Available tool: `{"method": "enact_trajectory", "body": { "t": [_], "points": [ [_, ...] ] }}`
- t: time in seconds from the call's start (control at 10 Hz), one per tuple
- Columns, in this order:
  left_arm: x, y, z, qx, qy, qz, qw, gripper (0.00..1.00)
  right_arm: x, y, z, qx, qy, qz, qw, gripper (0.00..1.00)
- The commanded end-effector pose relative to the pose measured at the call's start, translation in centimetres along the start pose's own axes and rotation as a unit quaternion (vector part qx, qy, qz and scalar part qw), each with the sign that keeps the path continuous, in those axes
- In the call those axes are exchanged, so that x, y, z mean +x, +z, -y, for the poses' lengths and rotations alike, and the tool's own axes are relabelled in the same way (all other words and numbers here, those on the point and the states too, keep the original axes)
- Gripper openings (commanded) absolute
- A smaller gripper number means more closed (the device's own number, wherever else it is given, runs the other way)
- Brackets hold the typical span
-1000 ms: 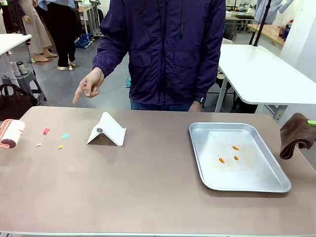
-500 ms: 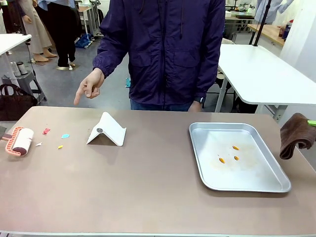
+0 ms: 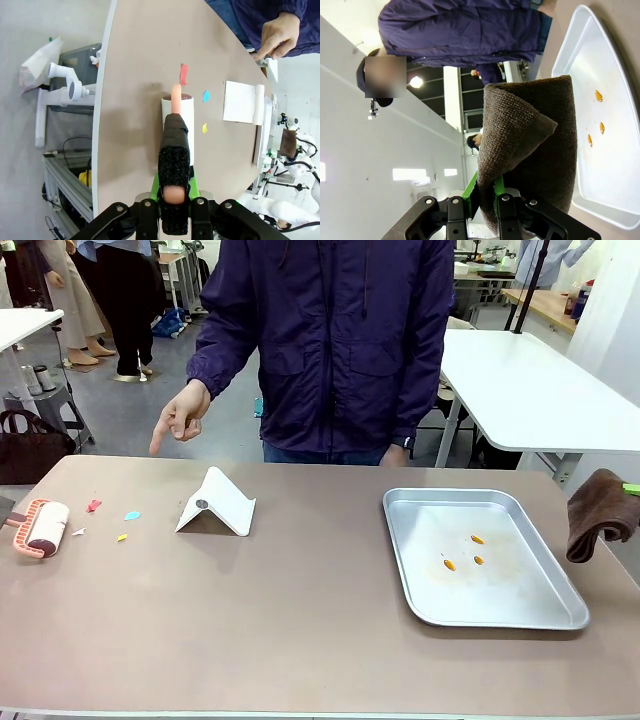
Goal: Clean the surface of the table.
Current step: If a person points to the right, clean the right side of the table with your right hand, and if they point to the left, clean the left side with your left hand.
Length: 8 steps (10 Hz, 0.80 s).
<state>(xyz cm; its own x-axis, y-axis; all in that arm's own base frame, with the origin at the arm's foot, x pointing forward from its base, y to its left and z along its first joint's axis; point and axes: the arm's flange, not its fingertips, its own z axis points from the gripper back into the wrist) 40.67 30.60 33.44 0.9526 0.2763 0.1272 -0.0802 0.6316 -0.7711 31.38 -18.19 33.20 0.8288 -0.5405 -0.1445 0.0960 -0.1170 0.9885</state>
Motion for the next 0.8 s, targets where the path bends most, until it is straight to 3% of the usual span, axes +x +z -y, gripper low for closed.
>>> {"method": "enact_trajectory", "body": {
  "t": [0.0, 0.4, 0.7],
  "points": [
    [-0.6, -1.0, 0.5, 0.009, 0.007, 0.005, 1.000, 0.03, 0.0, 0.0, -0.4, 0.009, 0.002, 0.000, 1.000, 0.00],
    [-0.9, -2.9, 1.3, 0.017, 0.010, -0.003, 1.000, 0.03, 0.0, 0.0, -0.4, 0.009, 0.002, 0.000, 1.000, 0.00],
    [-0.4, -5.5, 2.7, 0.023, 0.024, 0.019, 0.999, 0.03, 0.0, 0.0, -0.4, 0.009, 0.002, 0.000, 1.000, 0.00]
  ]
}}
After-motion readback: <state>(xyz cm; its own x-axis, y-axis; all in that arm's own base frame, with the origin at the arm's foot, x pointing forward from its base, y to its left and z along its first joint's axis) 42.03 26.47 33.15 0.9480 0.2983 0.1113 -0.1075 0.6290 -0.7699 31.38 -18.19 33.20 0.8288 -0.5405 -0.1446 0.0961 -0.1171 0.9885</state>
